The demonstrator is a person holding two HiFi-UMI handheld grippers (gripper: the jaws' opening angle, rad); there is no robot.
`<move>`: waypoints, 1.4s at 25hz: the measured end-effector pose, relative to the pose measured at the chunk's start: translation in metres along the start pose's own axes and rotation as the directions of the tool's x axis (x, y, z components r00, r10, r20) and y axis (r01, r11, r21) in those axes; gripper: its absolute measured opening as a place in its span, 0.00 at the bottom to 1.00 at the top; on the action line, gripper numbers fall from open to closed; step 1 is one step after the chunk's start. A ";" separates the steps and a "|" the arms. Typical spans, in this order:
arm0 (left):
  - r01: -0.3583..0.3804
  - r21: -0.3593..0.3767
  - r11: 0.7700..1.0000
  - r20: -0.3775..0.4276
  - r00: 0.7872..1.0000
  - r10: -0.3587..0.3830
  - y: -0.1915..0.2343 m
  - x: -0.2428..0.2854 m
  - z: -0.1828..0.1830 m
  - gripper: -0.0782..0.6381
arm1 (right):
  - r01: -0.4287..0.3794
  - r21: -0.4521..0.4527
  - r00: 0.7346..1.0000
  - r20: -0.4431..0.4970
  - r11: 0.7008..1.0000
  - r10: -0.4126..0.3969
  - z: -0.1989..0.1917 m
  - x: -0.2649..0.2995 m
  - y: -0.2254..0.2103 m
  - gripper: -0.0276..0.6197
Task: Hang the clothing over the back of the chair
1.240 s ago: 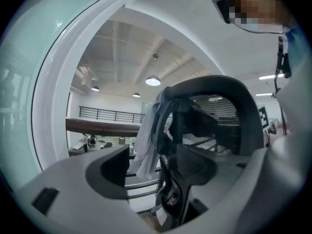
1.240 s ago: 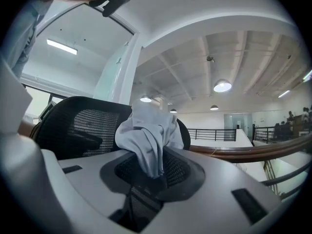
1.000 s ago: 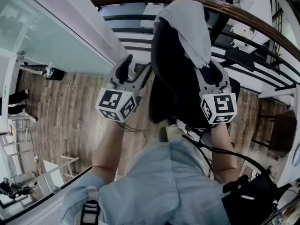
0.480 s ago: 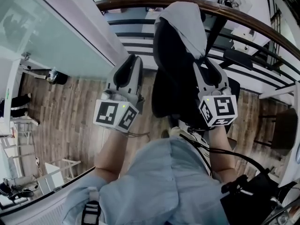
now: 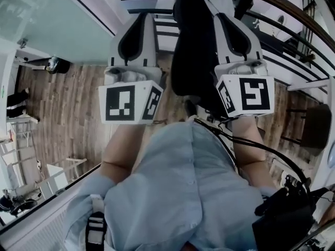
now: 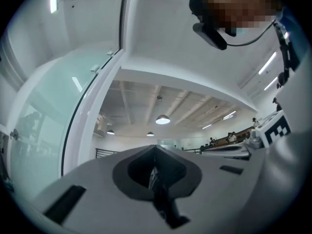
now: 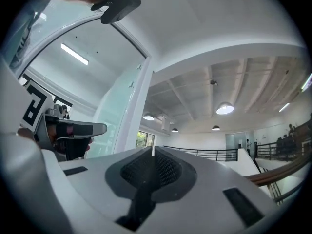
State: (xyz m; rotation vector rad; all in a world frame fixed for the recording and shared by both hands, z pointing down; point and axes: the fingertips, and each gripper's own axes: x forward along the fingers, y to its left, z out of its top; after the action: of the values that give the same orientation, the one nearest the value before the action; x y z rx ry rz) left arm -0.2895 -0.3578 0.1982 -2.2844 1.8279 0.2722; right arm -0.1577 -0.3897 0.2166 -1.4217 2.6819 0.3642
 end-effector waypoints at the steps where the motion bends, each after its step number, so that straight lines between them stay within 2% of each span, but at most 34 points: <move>1: -0.005 0.013 1.000 0.011 1.000 0.005 -0.002 -0.001 0.003 0.13 | 0.001 -0.009 1.000 0.007 1.000 -0.001 0.004 0.000 0.003 0.08; 14: -0.014 0.063 0.998 0.005 1.000 0.014 -0.016 -0.007 0.005 0.13 | -0.016 0.003 1.000 0.009 1.000 0.016 0.006 -0.008 0.026 0.07; 24: 0.020 0.036 0.999 -0.022 1.000 -0.019 -0.035 -0.005 -0.001 0.13 | -0.016 0.005 1.000 0.007 1.000 0.016 0.002 -0.013 0.023 0.06; 27: 0.027 0.051 0.998 -0.026 0.999 -0.026 -0.035 -0.004 -0.004 0.13 | -0.017 0.009 1.000 0.006 1.000 0.017 0.001 -0.012 0.023 0.06; 35: 0.035 0.022 0.999 -0.030 0.999 -0.034 -0.032 0.004 -0.002 0.13 | -0.017 0.009 1.000 0.002 1.000 0.017 0.003 -0.001 0.026 0.06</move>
State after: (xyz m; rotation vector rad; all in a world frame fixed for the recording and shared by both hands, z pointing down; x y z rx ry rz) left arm -0.2577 -0.3550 0.2004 -2.3148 1.7943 0.2120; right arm -0.1783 -0.3740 0.2187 -1.3959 2.6929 0.3536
